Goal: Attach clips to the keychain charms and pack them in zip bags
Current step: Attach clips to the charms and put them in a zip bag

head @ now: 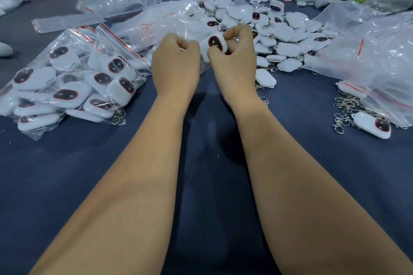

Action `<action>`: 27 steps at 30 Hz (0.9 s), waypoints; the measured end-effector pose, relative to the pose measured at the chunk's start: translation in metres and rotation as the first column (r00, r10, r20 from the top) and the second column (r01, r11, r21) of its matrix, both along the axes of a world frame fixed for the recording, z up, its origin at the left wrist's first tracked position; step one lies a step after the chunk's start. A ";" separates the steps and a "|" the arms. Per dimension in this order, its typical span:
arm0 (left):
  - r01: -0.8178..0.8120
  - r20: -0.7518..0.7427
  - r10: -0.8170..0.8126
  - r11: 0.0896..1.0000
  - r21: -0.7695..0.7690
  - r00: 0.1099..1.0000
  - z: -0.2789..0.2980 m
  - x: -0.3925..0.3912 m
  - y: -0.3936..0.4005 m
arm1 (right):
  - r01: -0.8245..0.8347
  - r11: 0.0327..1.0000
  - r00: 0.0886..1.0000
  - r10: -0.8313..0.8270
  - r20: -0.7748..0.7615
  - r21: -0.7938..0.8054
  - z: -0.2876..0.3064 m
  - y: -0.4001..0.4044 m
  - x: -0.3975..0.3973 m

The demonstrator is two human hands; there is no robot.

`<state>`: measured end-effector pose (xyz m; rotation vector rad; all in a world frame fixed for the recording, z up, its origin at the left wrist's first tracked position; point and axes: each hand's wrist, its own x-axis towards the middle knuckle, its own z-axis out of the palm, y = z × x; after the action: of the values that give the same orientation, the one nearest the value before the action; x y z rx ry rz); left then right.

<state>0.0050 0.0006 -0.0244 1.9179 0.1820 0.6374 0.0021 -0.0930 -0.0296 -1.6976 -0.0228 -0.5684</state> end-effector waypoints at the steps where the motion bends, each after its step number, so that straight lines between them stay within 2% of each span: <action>1: -0.008 0.049 0.008 1.000 -0.008 0.999 0.002 -0.001 -0.001 | 0.013 1.000 1.000 -0.013 0.004 -0.028 0.000 0.001 -0.001; 6: 0.197 0.252 -0.183 0.980 -0.029 0.950 0.009 -0.012 -0.008 | -0.057 0.997 0.998 0.058 0.016 -0.058 0.006 -0.001 0.000; 9: 0.130 0.306 -0.082 0.982 -0.139 0.948 0.013 -0.009 -0.007 | -0.048 0.991 0.998 0.053 0.038 -0.126 0.010 0.001 -0.002; 11: 0.054 0.230 0.021 0.949 -0.312 0.973 0.011 -0.001 -0.001 | 0.063 0.993 0.991 -0.051 0.120 -0.104 0.011 0.002 -0.004; 13: -0.041 0.138 0.118 0.885 -0.464 0.983 0.009 0.004 0.007 | 0.267 0.954 0.954 -0.241 0.180 -0.137 0.012 -0.003 -0.003; 15: -0.105 0.184 0.246 0.824 -0.557 0.951 0.011 0.005 0.013 | 0.440 0.826 0.897 -0.424 0.128 -0.353 0.009 -0.014 0.001; 16: -0.115 0.244 0.298 0.818 -0.564 0.923 0.012 0.005 0.014 | 0.454 0.760 0.872 -0.486 0.056 -0.465 0.007 -0.020 0.003; 18: -0.088 0.344 0.277 0.876 -0.475 0.897 0.014 0.002 0.010 | 0.381 0.689 0.820 -0.560 -0.119 -0.616 0.004 -0.026 0.005; 20: -0.004 0.345 0.100 0.963 -0.268 0.933 0.009 -0.002 0.000 | 0.281 0.663 0.777 -0.582 -0.241 -0.694 0.001 -0.027 0.005; 22: 0.144 0.186 -0.141 0.990 -0.001 0.972 -0.001 -0.002 -0.009 | 0.210 0.655 0.764 -0.573 -0.296 -0.726 -0.001 -0.028 0.006; 24: 0.294 -0.065 -0.286 0.933 0.208 0.956 -0.012 0.000 -0.013 | 0.211 0.645 0.775 -0.568 -0.277 -0.734 -0.003 -0.030 0.008; 25: 0.333 -0.159 -0.298 0.900 0.281 0.941 -0.016 0.001 -0.014 | 0.221 0.642 0.781 -0.567 -0.262 -0.734 -0.004 -0.030 0.009; 27: 0.304 -0.212 -0.240 0.880 0.365 0.947 -0.019 0.005 -0.012 | 0.251 0.652 0.794 -0.561 -0.233 -0.716 -0.003 -0.031 0.009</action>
<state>0.0095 -0.0118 -0.0430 2.3324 -0.1290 0.3423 0.0108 -0.1238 -0.0330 -2.5385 0.5893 -0.5306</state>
